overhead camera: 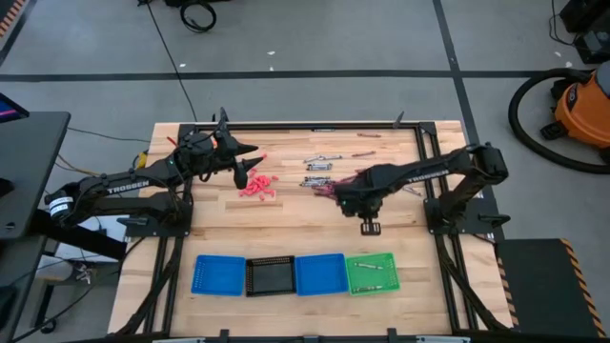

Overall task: Sort crayons
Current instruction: Put the white crayon into the green bin

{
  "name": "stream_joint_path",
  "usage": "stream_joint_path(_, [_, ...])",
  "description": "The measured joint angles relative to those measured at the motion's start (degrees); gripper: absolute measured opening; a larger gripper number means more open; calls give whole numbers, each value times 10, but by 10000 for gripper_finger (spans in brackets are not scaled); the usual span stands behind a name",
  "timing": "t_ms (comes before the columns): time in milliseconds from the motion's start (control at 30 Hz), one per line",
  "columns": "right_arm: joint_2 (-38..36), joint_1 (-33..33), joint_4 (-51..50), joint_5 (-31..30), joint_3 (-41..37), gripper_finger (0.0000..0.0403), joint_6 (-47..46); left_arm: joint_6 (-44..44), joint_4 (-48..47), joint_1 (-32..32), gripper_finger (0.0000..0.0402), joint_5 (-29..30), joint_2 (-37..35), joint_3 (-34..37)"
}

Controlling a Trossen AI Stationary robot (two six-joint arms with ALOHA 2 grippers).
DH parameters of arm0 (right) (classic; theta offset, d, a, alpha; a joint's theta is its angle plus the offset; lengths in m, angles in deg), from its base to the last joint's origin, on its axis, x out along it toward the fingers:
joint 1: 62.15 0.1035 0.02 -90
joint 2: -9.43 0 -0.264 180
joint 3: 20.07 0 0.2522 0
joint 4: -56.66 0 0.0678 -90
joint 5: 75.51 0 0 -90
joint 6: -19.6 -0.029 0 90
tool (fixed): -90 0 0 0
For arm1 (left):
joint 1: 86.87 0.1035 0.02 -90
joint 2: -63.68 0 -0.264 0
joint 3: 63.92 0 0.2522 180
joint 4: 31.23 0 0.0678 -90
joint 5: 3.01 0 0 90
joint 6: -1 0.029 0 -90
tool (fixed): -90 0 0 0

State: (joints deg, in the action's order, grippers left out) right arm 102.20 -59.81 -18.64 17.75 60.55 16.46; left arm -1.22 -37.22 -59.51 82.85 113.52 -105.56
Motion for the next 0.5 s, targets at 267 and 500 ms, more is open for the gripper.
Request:
stream_joint_path(267, [0,113,20,0,17,7,-138,-1,0,0,205,0,0,0])
stream_joint_path(500, [0,212,31,-24,17,7,-272,-1,-9,0,205,0,0,0])
